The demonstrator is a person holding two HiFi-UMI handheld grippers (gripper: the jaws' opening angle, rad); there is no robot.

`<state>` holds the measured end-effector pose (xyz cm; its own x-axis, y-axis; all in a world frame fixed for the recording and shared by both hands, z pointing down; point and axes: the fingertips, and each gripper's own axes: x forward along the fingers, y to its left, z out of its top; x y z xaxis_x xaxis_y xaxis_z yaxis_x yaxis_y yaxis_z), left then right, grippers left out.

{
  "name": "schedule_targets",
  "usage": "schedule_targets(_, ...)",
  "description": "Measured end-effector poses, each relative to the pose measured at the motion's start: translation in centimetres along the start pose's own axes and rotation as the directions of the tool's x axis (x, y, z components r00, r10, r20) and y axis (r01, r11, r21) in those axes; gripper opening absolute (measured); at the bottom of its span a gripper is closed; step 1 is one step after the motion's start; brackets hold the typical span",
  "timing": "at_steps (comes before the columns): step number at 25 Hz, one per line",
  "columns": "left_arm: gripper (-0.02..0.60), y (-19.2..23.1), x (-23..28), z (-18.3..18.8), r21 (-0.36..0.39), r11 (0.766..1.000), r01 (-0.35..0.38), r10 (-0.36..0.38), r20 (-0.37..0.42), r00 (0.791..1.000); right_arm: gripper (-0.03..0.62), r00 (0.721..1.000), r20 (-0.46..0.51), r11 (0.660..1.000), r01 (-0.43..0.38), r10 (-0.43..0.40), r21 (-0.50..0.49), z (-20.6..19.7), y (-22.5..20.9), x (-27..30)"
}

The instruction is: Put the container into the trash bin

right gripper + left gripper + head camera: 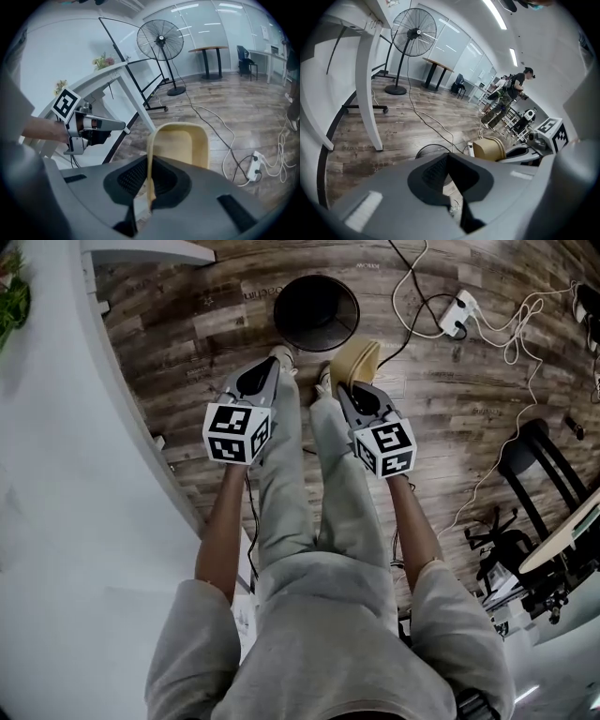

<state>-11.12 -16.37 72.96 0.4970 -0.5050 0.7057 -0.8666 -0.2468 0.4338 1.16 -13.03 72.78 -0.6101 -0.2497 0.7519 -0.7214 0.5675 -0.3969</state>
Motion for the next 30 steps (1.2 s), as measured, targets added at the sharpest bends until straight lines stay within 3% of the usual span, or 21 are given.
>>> schedule_targets(12,0.011,1.9,2.5,-2.2,-0.034,0.999,0.005,-0.006,-0.015,1.0,0.028,0.998,-0.059,0.999,-0.031,0.029,-0.028,-3.3,-1.3,3.7)
schedule_targets(30,0.011,3.6,4.0,-3.3,-0.114,0.993,-0.021,0.02,-0.011,1.0,0.028,0.997,-0.064,0.996,-0.044,0.039,-0.075,-2.1,-3.6,9.5)
